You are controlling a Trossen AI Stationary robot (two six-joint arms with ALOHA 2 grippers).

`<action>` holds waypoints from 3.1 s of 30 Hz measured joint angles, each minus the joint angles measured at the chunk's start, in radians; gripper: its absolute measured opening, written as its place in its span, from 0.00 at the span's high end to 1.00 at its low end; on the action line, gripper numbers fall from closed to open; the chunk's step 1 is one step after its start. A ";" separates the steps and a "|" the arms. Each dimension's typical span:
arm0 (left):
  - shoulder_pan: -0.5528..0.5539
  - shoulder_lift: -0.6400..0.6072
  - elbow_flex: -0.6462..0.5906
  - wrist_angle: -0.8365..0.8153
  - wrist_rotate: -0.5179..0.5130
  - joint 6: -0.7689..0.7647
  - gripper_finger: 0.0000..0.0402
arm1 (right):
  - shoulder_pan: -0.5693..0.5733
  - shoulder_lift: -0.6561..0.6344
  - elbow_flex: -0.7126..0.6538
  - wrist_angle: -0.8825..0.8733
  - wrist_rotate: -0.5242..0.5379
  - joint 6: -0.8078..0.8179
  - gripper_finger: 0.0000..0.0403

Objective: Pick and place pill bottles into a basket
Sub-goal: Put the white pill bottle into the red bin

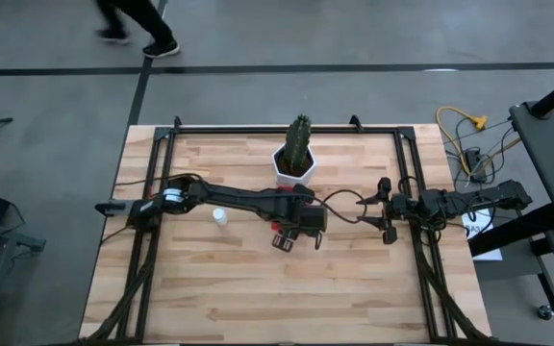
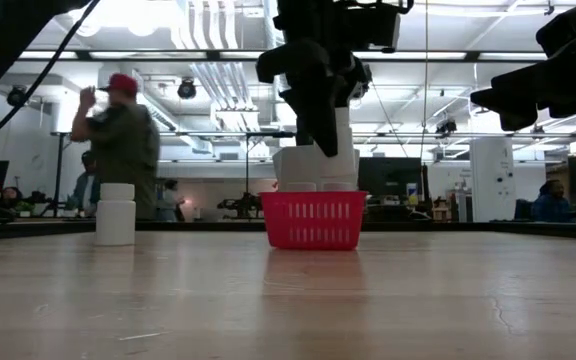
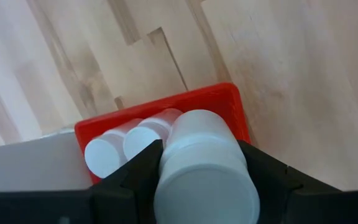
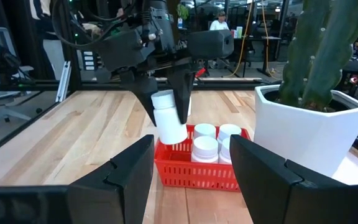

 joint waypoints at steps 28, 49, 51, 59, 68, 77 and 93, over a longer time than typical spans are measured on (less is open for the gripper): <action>0.000 -0.003 -0.137 0.104 0.000 -0.017 0.60 | 0.000 0.000 0.000 0.000 0.000 0.008 0.50; 0.000 -0.003 -0.138 0.155 0.003 -0.013 0.60 | 0.000 0.000 0.000 0.000 0.000 0.010 0.50; 0.000 -0.003 -0.138 0.155 0.003 -0.013 0.60 | 0.000 0.000 0.000 0.000 0.000 0.010 0.50; 0.000 -0.003 -0.138 0.155 0.003 -0.014 0.50 | 0.000 0.000 0.000 0.000 0.000 0.010 0.50; 0.000 -0.003 -0.139 0.164 0.003 -0.015 0.49 | 0.000 0.000 0.000 0.000 0.000 0.010 0.50; -0.004 -0.003 -0.134 0.170 -0.014 -0.014 0.49 | 0.000 0.000 0.000 0.000 0.000 0.010 0.50; -0.058 -0.121 -0.147 0.017 -0.047 -0.050 0.48 | 0.000 0.034 0.000 -0.001 0.000 0.009 0.50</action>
